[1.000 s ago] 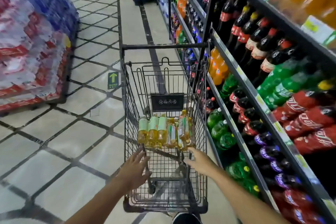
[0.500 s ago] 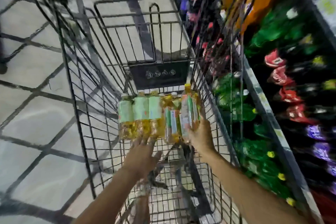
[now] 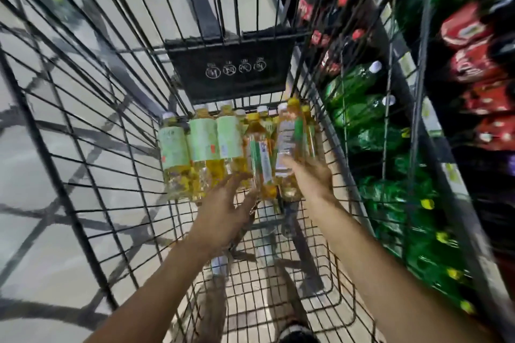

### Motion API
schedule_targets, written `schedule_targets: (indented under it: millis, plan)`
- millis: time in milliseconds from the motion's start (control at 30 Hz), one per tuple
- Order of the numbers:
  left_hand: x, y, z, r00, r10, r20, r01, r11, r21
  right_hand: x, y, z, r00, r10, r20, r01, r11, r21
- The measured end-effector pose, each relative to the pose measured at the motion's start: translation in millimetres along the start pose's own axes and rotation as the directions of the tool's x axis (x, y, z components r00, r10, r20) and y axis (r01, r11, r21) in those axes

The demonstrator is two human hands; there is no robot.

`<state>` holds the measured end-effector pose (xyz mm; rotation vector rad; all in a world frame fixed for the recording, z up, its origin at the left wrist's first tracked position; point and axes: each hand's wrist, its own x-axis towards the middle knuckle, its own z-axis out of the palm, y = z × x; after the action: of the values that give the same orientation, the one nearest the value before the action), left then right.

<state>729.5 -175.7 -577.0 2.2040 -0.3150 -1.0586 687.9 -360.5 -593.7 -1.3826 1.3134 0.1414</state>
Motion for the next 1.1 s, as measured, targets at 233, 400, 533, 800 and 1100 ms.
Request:
schedule_targets:
  millis: [233, 400, 533, 800, 1100]
  plan:
    - [1.6, 20.3, 4.3, 0.942, -0.292, 0.165, 0.320, 0.639, -0.700, -69.9, 43.9, 8.6, 0.963, -0.137, 0.232, 0.142, 0.990, -0.003]
    - [-11.5, 3.1, 18.4, 0.925, -0.381, -0.003, 0.288, 0.706, -0.647, -83.1, 65.7, 8.0, 0.895, -0.194, 0.401, 0.293, 0.935, -0.201]
    - [-20.1, -3.1, 15.5, 0.922, -0.382, -0.067, 0.263, 0.744, -0.615, -62.2, 36.0, -11.3, 0.886, -0.207, 0.414, 0.341, 0.897, -0.282]
    - [-28.4, -3.8, 7.8, 0.905, -0.417, -0.081, 0.240, 0.659, -0.713, 23.0, -10.2, 20.0, 0.906, -0.204, 0.370, 0.369, 0.808, -0.459]
    - [-37.5, -20.8, 5.9, 0.899, -0.423, -0.115, 0.242, 0.698, -0.674, 42.8, -12.0, 80.9, 0.922, -0.315, 0.226, 0.367, 0.523, -0.770]
